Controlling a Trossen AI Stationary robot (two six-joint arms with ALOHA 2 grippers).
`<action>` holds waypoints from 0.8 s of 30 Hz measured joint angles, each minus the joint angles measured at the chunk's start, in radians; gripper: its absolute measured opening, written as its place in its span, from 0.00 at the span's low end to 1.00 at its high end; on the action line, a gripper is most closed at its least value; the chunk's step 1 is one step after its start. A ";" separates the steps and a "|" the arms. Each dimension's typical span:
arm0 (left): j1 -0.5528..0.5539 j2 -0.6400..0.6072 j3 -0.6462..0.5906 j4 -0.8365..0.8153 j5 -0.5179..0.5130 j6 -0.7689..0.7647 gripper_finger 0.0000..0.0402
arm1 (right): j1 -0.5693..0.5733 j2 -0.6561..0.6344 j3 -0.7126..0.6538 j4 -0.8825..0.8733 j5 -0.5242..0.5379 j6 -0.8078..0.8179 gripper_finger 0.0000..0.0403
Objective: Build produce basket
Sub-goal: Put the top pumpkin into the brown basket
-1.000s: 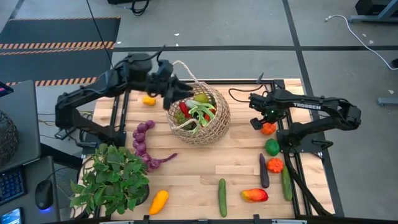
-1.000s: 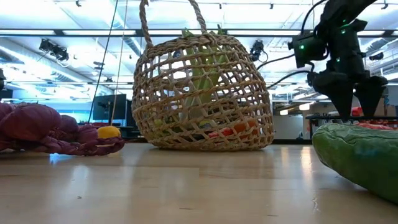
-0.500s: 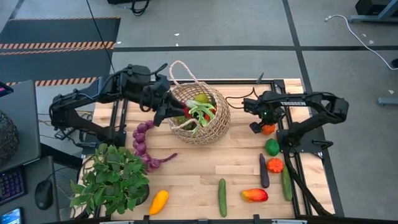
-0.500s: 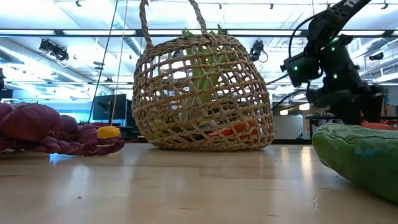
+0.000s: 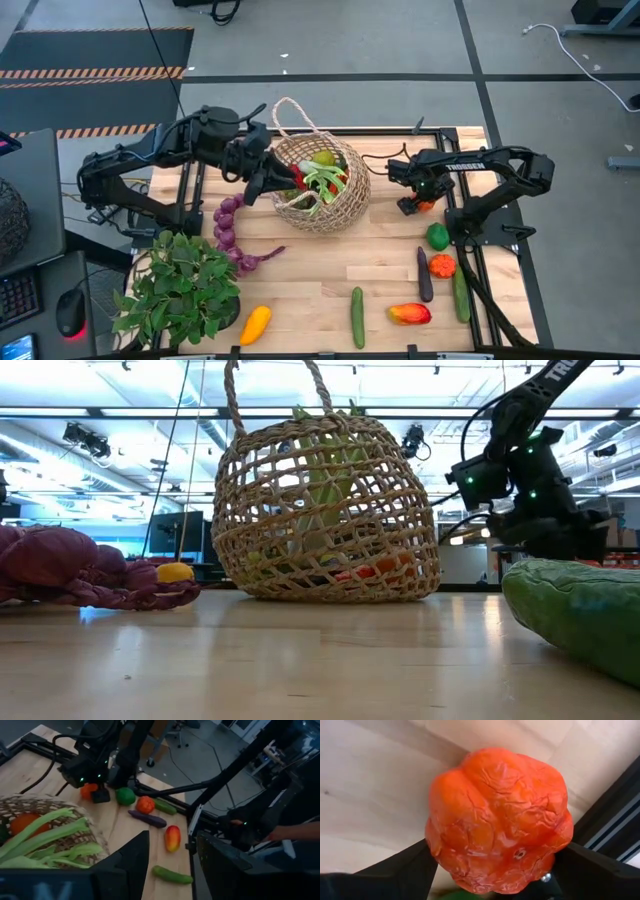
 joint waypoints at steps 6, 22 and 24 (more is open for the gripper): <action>0.000 0.000 0.000 0.014 0.000 -0.030 0.43 | 0.000 -0.001 0.001 0.041 0.036 0.005 0.86; 0.042 -0.017 0.001 0.035 -0.052 -0.045 0.43 | 0.013 -0.257 0.301 -0.074 -0.054 0.015 0.86; 0.055 -0.020 0.001 0.048 -0.053 -0.045 0.43 | 0.030 -0.272 0.393 -0.064 -0.059 -0.003 0.86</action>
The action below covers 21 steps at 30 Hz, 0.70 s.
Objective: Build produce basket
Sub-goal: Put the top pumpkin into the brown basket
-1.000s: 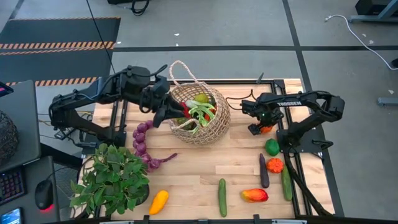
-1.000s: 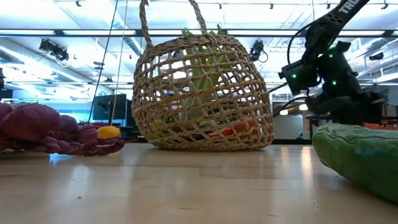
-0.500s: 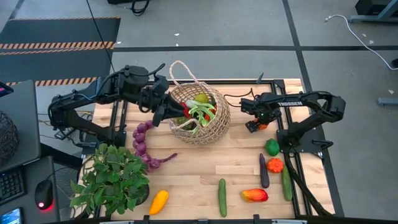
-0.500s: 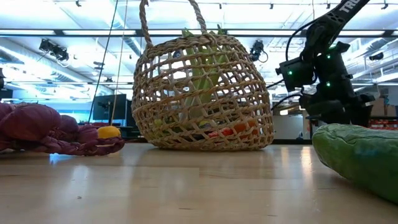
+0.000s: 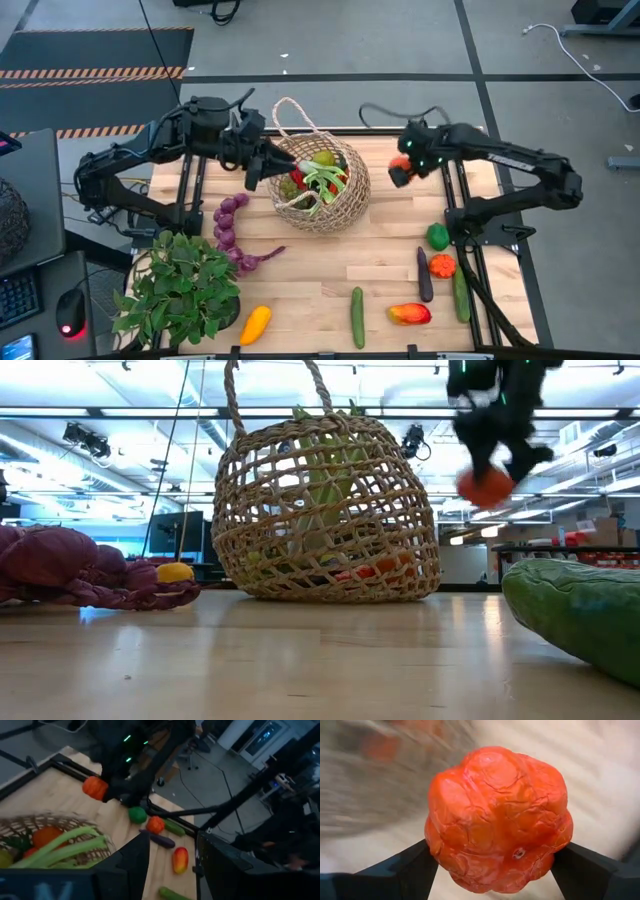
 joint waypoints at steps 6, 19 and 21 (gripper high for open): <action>0.034 -0.009 0.000 0.017 0.000 0.008 0.43 | 0.061 0.008 0.260 0.135 0.017 -0.073 0.86; 0.077 -0.014 0.000 0.007 -0.001 0.019 0.43 | 0.192 0.225 0.446 0.409 -0.070 -0.122 0.86; 0.076 -0.014 0.000 -0.021 0.002 0.019 0.43 | 0.204 0.248 0.459 0.412 -0.070 -0.131 0.86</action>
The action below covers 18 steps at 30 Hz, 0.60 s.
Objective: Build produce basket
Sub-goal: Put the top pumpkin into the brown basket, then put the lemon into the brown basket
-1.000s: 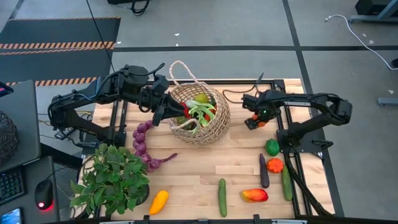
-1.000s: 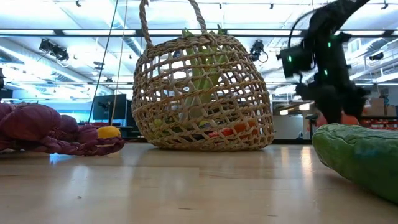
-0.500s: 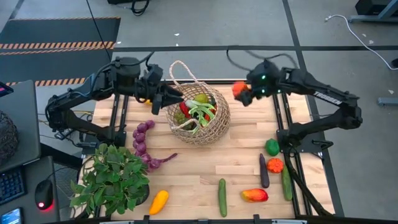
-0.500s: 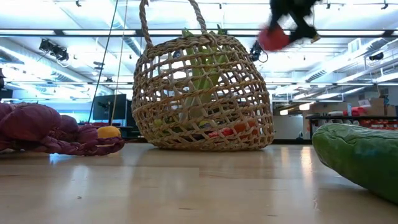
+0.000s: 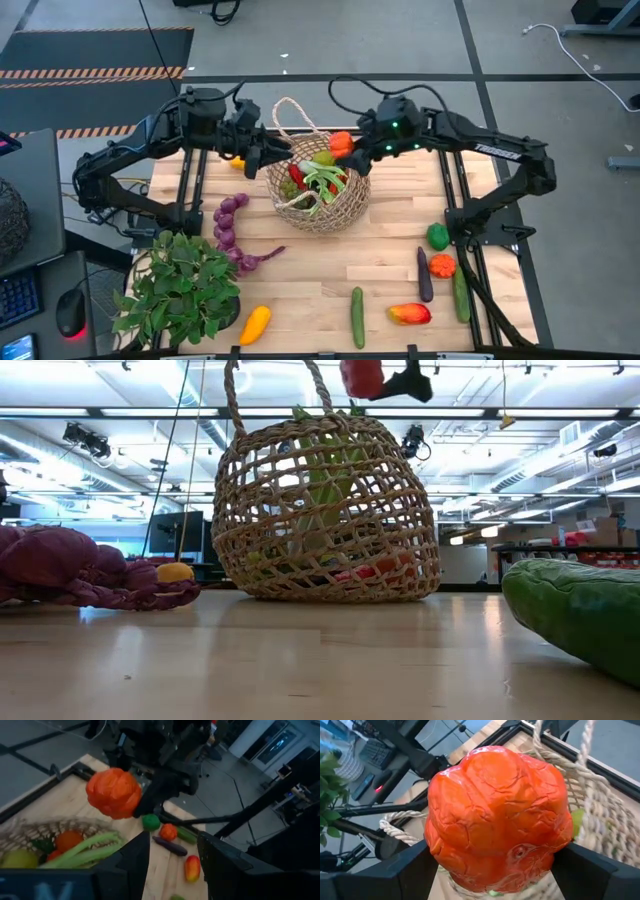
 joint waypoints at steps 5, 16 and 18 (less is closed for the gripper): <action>-0.007 -0.005 -0.001 -0.158 0.008 0.047 0.43 | 0.019 0.041 0.013 0.029 -0.020 -0.048 0.87; 0.009 -0.076 0.000 -0.435 -0.099 0.103 0.43 | -0.006 0.080 0.013 0.092 -0.057 -0.032 0.98; 0.021 -0.085 0.000 -0.515 -0.150 0.069 0.43 | -0.012 0.075 0.013 0.109 -0.060 -0.031 0.99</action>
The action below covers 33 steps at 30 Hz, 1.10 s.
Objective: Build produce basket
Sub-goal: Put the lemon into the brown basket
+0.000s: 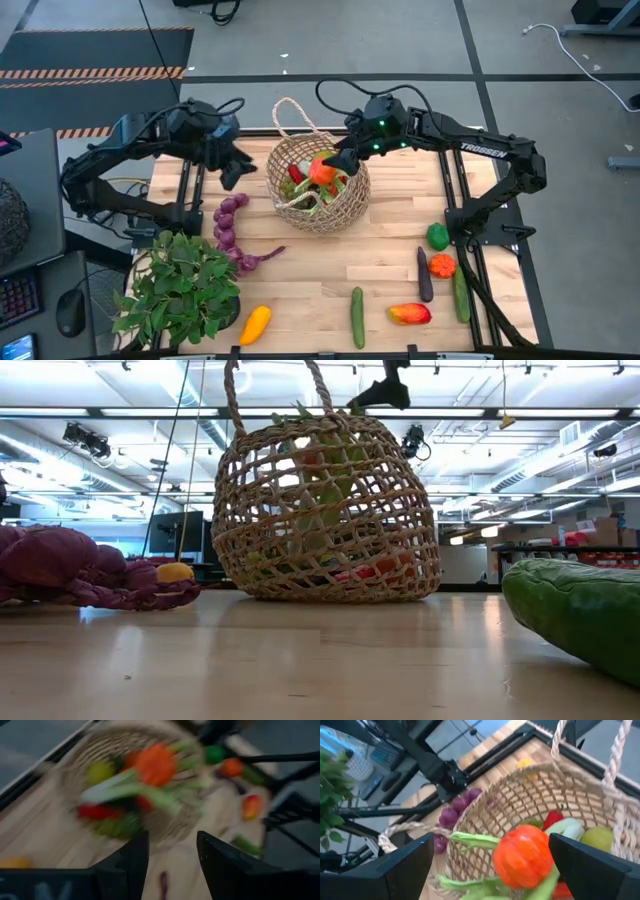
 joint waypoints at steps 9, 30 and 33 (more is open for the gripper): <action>0.006 0.024 -0.041 -0.329 -0.082 -0.094 0.43 | -0.067 -0.076 0.000 0.022 -0.001 -0.009 0.99; 0.215 0.046 -0.499 -0.120 -0.089 -0.171 0.66 | -0.130 -0.203 0.000 -0.073 -0.051 -0.130 0.99; 0.276 0.065 -0.499 -0.119 -0.080 -0.170 0.71 | -0.130 -0.203 0.000 -0.112 -0.054 -0.150 0.99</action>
